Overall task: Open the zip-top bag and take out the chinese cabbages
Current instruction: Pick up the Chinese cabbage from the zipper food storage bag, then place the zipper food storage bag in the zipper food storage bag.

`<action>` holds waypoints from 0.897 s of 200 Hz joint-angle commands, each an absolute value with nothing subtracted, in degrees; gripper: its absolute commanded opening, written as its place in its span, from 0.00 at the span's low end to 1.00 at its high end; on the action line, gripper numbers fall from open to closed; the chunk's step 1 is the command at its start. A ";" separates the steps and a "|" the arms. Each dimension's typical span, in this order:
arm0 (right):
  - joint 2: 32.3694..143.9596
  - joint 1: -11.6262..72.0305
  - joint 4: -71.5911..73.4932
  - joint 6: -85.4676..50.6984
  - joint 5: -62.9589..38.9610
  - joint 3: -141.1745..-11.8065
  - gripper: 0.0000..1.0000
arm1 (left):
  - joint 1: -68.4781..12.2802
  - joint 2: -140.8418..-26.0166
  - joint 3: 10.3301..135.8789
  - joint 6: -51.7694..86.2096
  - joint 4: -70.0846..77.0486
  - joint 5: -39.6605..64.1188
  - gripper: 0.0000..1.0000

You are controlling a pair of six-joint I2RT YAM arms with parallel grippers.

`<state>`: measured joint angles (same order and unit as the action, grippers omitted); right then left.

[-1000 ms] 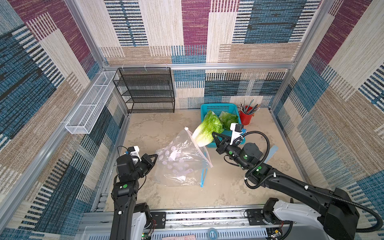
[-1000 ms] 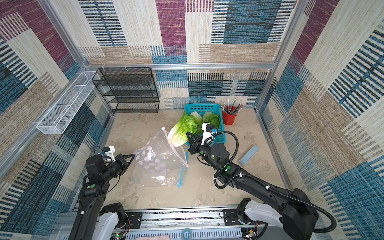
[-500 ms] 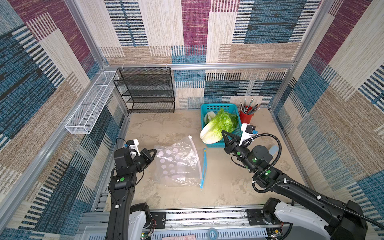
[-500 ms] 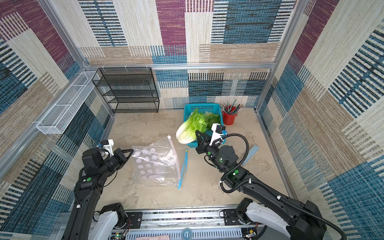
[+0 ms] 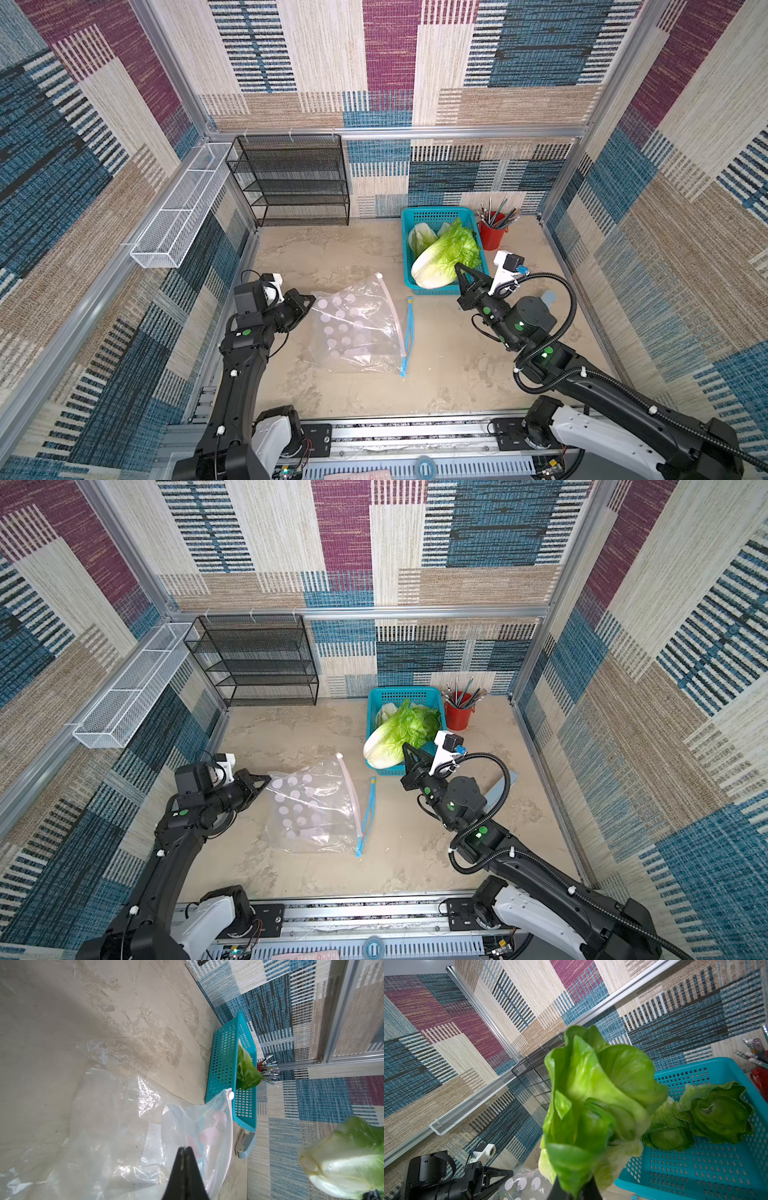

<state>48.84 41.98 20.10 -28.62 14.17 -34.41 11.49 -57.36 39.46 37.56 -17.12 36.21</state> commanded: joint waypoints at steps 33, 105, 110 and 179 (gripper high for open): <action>47.85 41.92 19.82 -29.07 16.28 -34.15 0.00 | 11.47 -62.96 42.61 31.76 -19.97 34.02 0.00; 47.09 41.76 17.77 -30.06 17.58 -33.84 0.00 | 11.49 -69.08 46.43 29.32 -24.24 33.69 0.00; 47.11 41.75 17.67 -30.19 17.64 -33.88 0.00 | 11.51 -69.44 46.85 29.14 -24.95 33.73 0.00; 48.35 41.66 16.64 -30.67 17.58 -35.06 0.00 | 11.50 -73.02 52.17 26.16 -30.49 29.71 0.33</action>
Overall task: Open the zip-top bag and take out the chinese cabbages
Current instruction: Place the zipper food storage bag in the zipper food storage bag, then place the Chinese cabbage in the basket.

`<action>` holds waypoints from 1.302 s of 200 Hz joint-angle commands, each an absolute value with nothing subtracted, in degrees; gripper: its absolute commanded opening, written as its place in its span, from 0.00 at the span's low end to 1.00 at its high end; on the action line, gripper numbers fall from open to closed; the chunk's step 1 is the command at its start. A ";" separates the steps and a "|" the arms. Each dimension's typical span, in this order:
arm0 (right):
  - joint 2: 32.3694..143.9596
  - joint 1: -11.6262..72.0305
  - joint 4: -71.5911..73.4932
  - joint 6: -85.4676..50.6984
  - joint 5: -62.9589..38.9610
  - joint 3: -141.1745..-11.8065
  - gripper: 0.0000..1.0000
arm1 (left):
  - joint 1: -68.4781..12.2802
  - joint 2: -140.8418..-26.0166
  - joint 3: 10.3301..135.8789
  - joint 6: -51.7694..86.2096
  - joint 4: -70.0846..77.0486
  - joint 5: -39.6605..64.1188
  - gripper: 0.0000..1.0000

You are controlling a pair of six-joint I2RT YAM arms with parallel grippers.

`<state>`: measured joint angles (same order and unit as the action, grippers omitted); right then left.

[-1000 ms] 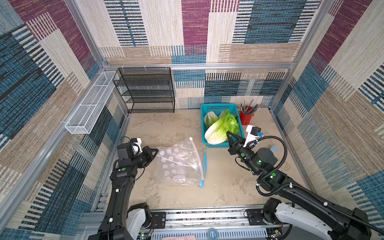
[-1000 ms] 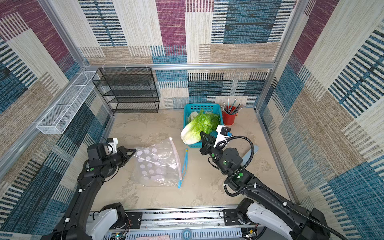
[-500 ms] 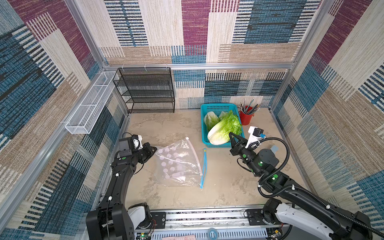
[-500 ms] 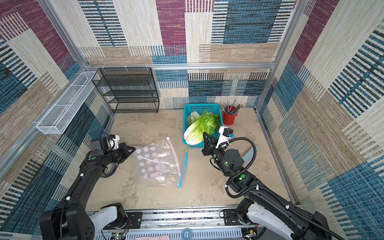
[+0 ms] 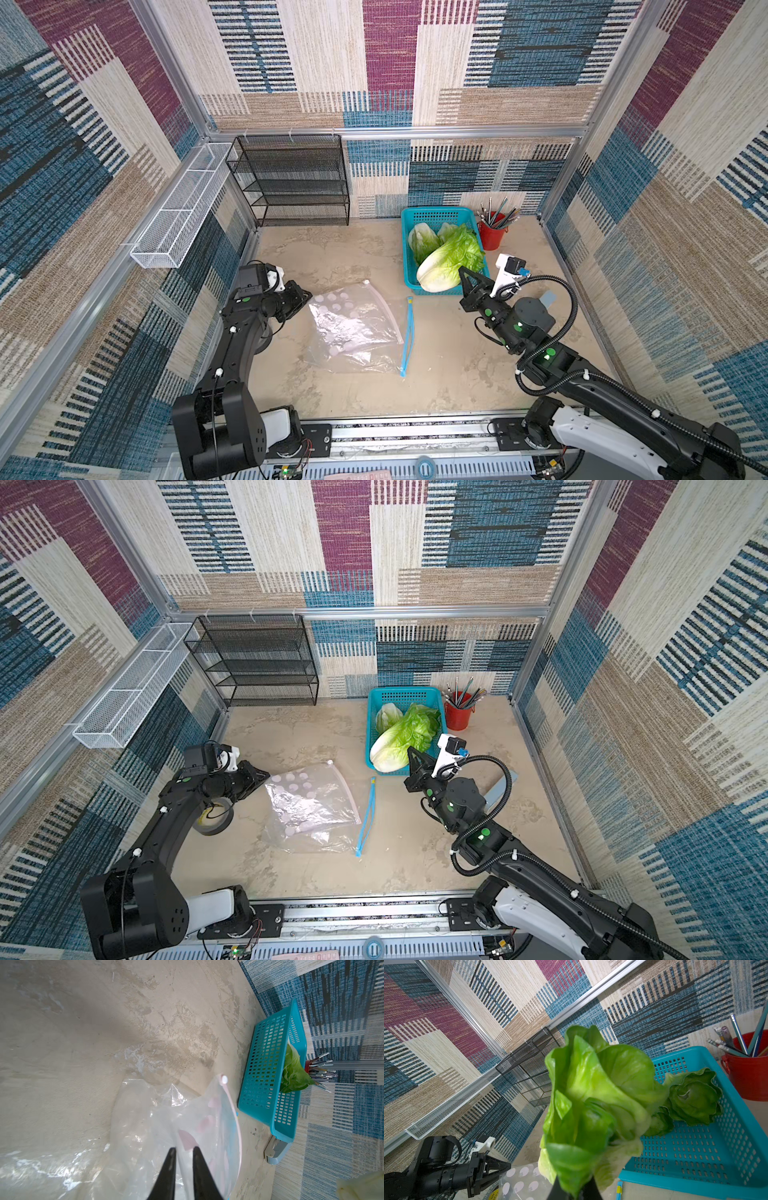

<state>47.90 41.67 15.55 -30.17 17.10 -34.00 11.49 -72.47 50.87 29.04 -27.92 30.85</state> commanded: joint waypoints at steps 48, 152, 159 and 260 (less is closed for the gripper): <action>51.54 41.15 13.60 -31.59 18.63 -37.89 0.00 | 11.51 -73.24 52.91 25.14 -31.20 28.83 0.61; 62.05 34.79 13.03 -40.43 18.97 -42.22 0.00 | 11.59 -65.11 51.23 22.88 -28.18 25.79 0.66; 62.67 34.07 13.30 -40.88 18.53 -42.26 0.00 | 11.60 -64.71 51.07 22.85 -28.04 25.61 0.66; 73.27 25.47 20.76 -46.71 10.35 -40.35 0.00 | 11.69 -63.23 50.12 22.76 -26.68 25.02 0.67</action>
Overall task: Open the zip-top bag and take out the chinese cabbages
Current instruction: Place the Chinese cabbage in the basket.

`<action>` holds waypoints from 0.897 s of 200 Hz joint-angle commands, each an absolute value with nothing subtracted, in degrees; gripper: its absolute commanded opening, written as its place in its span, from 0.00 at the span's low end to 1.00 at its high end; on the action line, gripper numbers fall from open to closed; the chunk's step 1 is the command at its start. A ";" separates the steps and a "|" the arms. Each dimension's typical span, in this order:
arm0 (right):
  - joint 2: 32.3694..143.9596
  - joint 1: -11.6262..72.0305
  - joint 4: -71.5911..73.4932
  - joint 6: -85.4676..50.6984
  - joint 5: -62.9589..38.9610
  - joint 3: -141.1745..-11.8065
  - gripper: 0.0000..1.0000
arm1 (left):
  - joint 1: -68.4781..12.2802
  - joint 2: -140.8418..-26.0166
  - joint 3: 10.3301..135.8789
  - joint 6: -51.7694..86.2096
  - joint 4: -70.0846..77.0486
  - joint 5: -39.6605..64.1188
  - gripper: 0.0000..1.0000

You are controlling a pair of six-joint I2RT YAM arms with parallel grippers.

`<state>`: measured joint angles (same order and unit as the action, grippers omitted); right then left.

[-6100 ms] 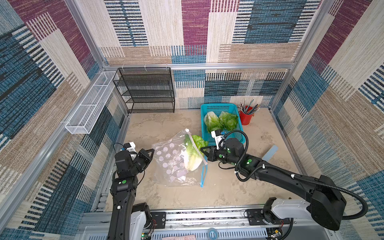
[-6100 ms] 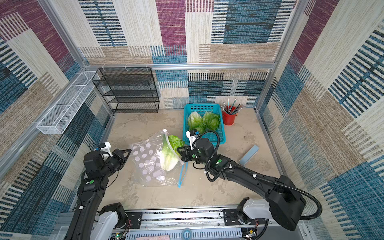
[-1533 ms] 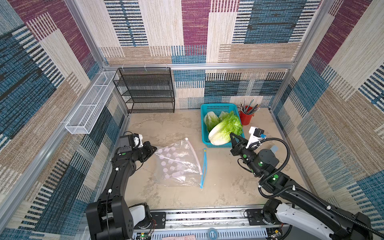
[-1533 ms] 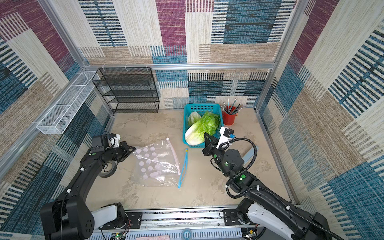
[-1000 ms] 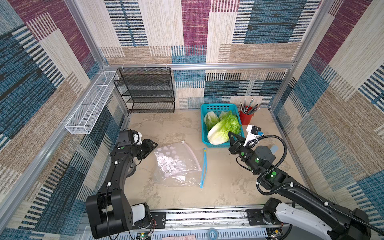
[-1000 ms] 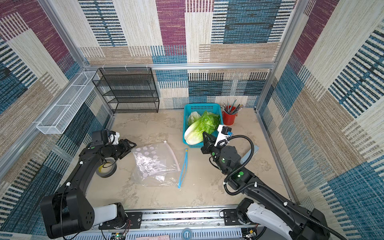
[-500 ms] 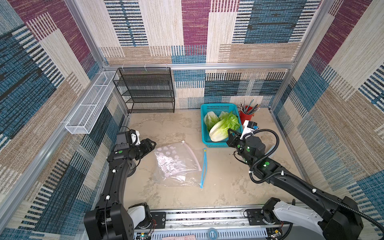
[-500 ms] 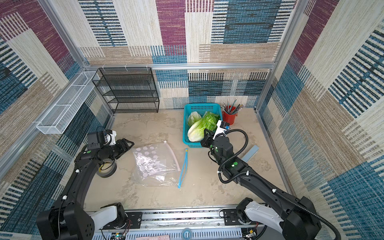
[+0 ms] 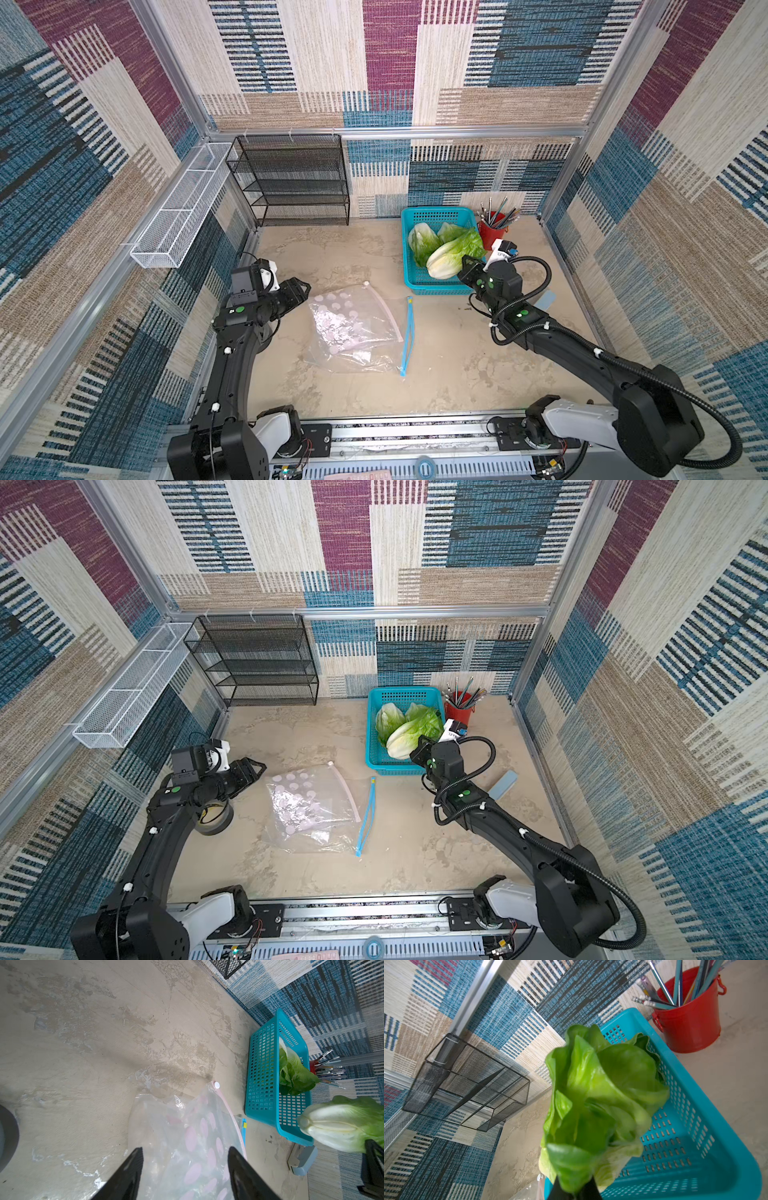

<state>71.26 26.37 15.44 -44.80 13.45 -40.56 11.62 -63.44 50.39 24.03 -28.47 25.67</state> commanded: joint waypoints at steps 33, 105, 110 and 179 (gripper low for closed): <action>78.21 23.96 22.81 -48.51 8.54 -39.78 0.00 | 11.69 -62.95 50.10 22.50 -26.99 23.77 0.67; 83.71 23.80 21.90 -50.83 9.18 -38.61 0.03 | 11.68 -62.76 49.91 22.59 -26.72 23.72 0.67; 84.03 23.73 21.63 -50.97 9.23 -38.67 0.05 | 11.66 -62.75 49.84 22.59 -26.72 23.69 0.67; 86.54 23.81 13.50 -49.81 11.66 -42.81 0.32 | 11.69 -62.58 49.77 22.59 -26.66 23.65 0.67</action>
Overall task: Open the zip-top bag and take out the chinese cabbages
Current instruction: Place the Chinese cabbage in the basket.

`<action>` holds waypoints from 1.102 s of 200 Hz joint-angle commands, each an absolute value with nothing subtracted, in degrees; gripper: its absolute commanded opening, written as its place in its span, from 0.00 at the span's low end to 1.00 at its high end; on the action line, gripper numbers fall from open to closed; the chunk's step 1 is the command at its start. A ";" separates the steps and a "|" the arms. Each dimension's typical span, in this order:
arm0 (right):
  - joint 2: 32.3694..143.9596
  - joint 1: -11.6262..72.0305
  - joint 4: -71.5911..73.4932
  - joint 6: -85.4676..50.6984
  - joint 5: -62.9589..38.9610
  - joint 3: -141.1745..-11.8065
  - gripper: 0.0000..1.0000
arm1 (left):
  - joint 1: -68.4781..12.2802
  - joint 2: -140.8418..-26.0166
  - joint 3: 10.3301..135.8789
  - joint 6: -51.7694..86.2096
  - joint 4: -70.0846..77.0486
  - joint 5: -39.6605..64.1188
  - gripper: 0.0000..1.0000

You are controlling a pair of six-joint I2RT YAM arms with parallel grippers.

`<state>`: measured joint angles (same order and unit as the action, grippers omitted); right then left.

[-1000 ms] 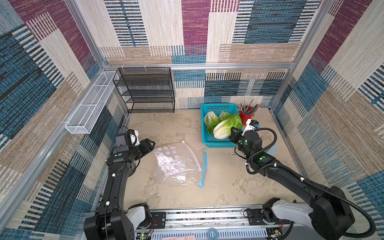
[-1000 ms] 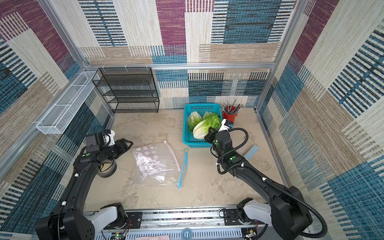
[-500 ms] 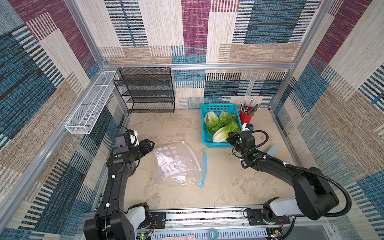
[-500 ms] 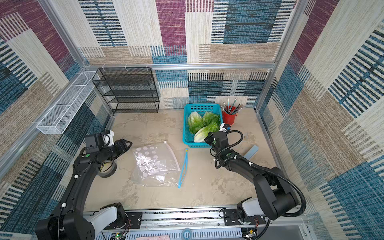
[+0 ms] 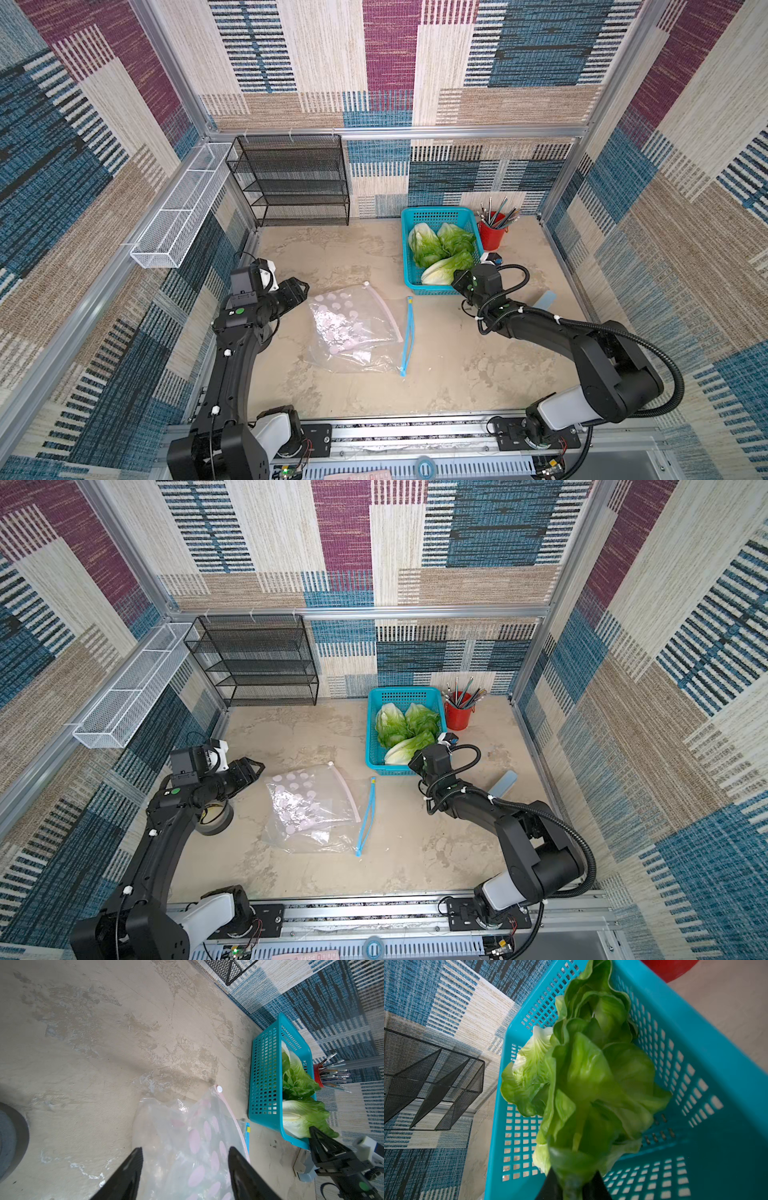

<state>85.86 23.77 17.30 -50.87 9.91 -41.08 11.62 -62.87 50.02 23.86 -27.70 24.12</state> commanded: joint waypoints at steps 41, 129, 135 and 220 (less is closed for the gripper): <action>87.05 23.81 10.76 -49.56 12.15 -44.24 0.49 | 11.69 -62.58 49.75 22.57 -26.70 23.64 0.67; 83.04 23.83 3.74 -48.48 16.43 -45.44 0.63 | 11.73 -62.31 49.75 22.50 -26.81 23.33 0.67; 82.39 23.81 3.34 -48.27 16.74 -45.45 0.63 | 11.73 -62.31 49.79 22.50 -26.78 23.38 0.67; 75.05 23.83 0.01 -43.93 19.24 -45.48 0.74 | 11.71 -61.19 49.46 22.35 -26.33 23.03 0.67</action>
<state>76.69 23.77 0.82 -46.54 17.80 -45.04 11.70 -61.78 49.69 23.83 -27.70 23.88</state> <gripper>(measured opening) 0.733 0.675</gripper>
